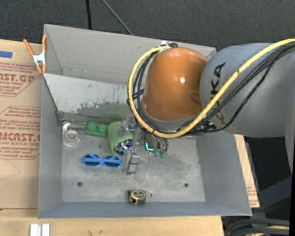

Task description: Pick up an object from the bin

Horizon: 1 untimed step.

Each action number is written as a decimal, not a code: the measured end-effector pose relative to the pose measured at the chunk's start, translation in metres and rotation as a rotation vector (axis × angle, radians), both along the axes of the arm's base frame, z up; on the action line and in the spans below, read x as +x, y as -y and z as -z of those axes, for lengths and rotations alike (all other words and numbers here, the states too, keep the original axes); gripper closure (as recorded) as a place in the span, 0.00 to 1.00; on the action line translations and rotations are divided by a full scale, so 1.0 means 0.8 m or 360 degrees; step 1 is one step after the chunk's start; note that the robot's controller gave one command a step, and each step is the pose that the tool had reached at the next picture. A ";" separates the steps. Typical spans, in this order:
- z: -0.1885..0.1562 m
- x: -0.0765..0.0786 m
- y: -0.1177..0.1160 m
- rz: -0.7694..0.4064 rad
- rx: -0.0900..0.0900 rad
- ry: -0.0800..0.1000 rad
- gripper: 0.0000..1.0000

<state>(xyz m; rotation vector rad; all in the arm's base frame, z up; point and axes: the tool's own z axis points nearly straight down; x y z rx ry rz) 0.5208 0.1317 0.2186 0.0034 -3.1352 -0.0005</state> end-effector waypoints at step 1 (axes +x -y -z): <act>0.192 0.018 -0.028 -0.0069 0.0001 0.0002 0.00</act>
Offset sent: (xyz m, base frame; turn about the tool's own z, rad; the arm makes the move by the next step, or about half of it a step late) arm 0.0166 0.0216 -0.1486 -0.0423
